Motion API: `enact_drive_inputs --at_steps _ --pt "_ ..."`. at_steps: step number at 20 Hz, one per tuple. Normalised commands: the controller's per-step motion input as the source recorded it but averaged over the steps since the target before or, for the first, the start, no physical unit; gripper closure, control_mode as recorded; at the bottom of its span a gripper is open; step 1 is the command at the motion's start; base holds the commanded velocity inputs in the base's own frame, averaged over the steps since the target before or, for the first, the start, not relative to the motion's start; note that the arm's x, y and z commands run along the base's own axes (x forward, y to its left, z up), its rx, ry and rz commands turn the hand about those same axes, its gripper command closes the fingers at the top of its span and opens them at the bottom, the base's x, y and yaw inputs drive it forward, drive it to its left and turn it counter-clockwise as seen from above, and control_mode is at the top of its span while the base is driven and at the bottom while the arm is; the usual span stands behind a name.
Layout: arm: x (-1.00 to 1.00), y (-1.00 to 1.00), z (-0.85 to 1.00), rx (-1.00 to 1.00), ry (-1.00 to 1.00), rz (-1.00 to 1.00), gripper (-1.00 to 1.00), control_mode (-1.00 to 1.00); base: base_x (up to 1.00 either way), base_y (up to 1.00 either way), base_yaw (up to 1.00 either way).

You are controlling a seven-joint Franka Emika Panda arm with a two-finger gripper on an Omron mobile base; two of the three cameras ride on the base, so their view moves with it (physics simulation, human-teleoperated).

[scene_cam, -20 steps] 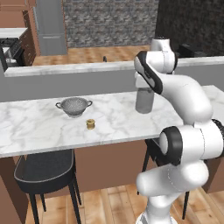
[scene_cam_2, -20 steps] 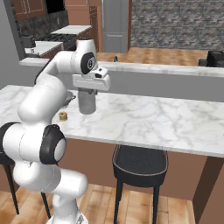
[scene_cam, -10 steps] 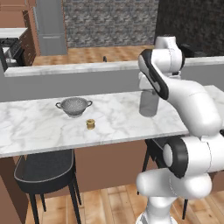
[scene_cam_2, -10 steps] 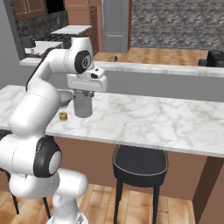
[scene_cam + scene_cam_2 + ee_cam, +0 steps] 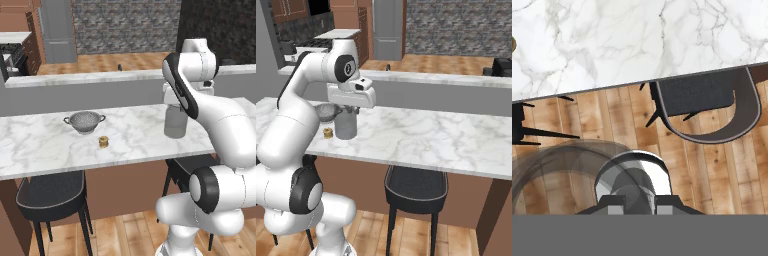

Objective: Pick the candle and jar from the dining table and place them in the open cabinet. Close the cabinet after placing the objects.

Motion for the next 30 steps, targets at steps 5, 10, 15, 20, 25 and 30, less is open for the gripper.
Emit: enact_drive_inputs --at_steps 5,10,15,20,25,30 --pt "-0.48 -0.03 0.04 0.00 0.03 0.00 1.00 -1.00 0.00 0.00 0.00" --pt "-0.32 -0.02 0.00 0.00 0.00 0.00 1.00 1.00 -0.16 -0.08 -0.01" --pt "0.00 0.00 0.00 0.00 0.00 0.00 1.00 1.00 -0.28 -0.54 -0.06" --pt "0.00 0.00 0.00 0.00 0.00 0.00 1.00 1.00 -0.07 -0.82 -0.06" --pt "0.00 0.00 0.00 0.00 0.00 0.00 1.00 1.00 0.00 -0.91 -0.05" --pt "0.00 0.00 0.00 0.00 0.00 0.00 1.00 1.00 0.01 -1.00 0.00"
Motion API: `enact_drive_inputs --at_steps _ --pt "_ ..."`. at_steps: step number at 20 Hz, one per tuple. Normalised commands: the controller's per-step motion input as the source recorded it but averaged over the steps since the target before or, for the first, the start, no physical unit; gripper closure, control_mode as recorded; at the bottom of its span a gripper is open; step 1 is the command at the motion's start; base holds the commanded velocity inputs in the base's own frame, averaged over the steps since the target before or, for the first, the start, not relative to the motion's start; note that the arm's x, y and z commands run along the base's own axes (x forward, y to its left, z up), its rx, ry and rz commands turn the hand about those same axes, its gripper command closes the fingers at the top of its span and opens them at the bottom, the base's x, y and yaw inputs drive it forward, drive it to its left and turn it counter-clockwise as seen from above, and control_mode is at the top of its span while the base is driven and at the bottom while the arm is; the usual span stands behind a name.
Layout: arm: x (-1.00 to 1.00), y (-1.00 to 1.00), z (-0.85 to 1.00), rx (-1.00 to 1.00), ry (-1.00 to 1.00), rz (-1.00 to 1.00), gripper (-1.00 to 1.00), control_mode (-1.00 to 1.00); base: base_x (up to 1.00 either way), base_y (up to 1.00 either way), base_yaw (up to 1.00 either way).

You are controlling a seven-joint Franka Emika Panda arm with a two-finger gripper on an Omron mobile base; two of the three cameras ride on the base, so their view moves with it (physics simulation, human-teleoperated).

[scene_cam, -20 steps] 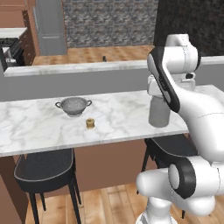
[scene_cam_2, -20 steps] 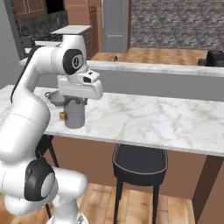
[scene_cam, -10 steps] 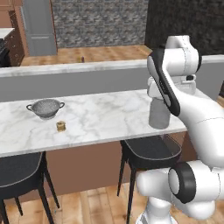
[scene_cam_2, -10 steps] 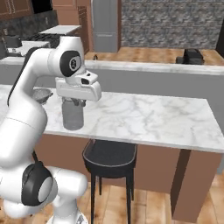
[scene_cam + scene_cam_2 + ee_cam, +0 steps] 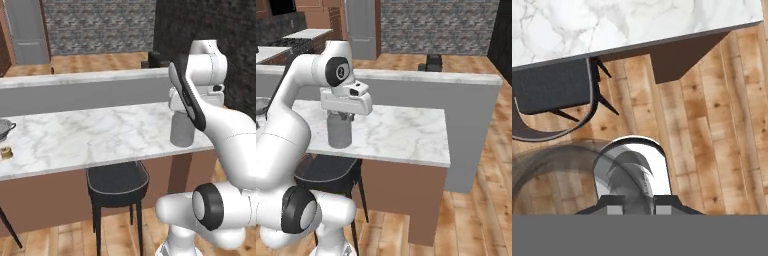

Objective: Pick the candle and jar from the dining table and place them in the open cabinet. Close the cabinet after placing the objects.

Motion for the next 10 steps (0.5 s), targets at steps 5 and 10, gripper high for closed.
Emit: enact_drive_inputs --at_steps 5,10 --pt "0.00 0.00 0.00 0.00 0.00 0.00 1.00 1.00 0.16 -1.00 0.00" --pt "0.00 0.00 0.00 0.00 0.00 0.00 1.00 1.00 0.31 -1.00 0.00"
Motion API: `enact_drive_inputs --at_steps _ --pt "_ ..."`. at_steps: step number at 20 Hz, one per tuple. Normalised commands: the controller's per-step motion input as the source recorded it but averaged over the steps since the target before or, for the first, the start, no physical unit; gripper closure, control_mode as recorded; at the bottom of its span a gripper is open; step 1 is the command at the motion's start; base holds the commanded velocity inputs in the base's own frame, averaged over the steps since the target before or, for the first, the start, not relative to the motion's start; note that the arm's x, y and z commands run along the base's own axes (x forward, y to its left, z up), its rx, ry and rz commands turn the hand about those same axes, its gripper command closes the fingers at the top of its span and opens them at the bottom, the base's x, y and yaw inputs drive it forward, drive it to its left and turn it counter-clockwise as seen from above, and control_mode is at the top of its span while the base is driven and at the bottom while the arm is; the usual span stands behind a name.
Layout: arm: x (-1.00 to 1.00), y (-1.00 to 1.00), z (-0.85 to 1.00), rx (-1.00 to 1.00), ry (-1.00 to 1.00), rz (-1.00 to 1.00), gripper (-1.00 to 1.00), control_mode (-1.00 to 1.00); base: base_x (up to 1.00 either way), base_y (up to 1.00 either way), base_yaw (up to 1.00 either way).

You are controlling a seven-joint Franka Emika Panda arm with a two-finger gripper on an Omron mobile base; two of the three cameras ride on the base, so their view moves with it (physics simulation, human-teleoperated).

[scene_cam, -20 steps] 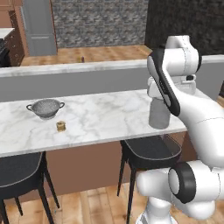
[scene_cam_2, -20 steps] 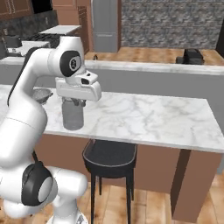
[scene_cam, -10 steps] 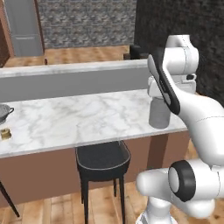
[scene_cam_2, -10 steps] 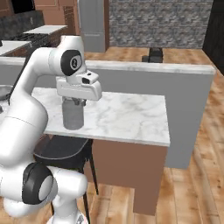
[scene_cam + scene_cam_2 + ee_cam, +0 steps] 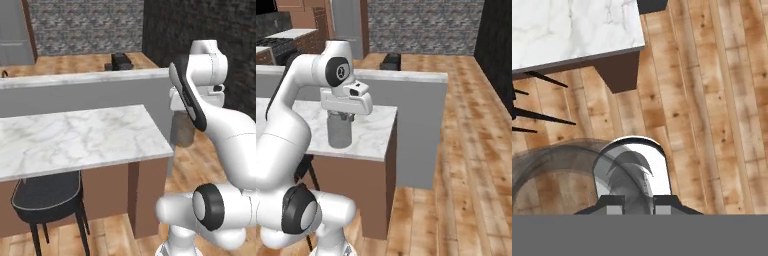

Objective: Pick the candle and jar from the dining table and place them in the open cabinet. Close the cabinet after placing the objects.

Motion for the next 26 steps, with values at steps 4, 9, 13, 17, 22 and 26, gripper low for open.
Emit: enact_drive_inputs --at_steps 4,9,13,17,22,26 --pt "0.00 0.00 0.00 0.00 0.00 0.00 1.00 1.00 0.45 -1.00 -0.03" --pt "0.00 0.00 0.00 0.00 0.00 0.00 1.00 1.00 0.56 -1.00 0.00" --pt "0.00 0.00 0.00 0.00 0.00 0.00 1.00 1.00 0.67 -1.00 0.00" --pt "0.00 0.00 0.00 0.00 0.00 0.00 1.00 1.00 0.82 -1.00 0.00" --pt "0.00 0.00 0.00 0.00 0.00 0.00 1.00 1.00 0.93 -0.93 0.00" --pt "0.00 0.00 0.00 0.00 0.00 0.00 1.00 1.00 1.00 -0.74 0.00"
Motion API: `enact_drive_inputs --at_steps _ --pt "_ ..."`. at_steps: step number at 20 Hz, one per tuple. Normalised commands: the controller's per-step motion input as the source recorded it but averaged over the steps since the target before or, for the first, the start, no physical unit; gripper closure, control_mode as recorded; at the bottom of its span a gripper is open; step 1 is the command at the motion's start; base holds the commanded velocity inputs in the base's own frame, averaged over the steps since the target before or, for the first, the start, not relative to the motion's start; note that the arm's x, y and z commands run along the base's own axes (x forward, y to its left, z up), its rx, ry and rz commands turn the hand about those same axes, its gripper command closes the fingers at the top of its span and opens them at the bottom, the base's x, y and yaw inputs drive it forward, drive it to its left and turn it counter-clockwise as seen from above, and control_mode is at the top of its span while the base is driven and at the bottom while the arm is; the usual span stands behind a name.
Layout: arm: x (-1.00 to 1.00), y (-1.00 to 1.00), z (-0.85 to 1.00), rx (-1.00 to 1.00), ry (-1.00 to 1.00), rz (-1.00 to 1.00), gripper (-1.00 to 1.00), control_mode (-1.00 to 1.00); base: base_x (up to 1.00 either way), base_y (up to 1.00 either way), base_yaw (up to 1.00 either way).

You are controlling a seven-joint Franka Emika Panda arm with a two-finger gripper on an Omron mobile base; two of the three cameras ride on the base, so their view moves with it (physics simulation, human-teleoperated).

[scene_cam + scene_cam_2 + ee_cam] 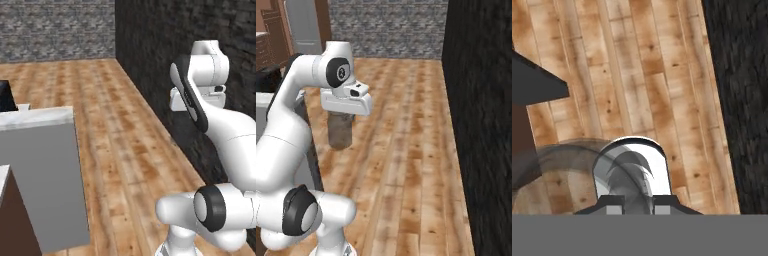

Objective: Pick the candle and jar from the dining table and place them in the open cabinet. Close the cabinet after placing the objects.

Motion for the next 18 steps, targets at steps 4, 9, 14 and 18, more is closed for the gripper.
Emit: enact_drive_inputs --at_steps 4,9,14,18 --pt "0.00 0.00 0.00 0.00 0.00 0.00 1.00 1.00 1.00 -0.73 0.00" --pt "0.00 0.00 0.00 0.00 0.00 0.00 1.00 1.00 1.00 -0.59 0.00" --pt "0.00 0.00 0.00 0.00 0.00 0.00 1.00 1.00 1.00 -0.53 0.00" --pt "0.00 0.00 0.00 0.00 0.00 0.00 1.00 1.00 1.00 -0.40 0.00"
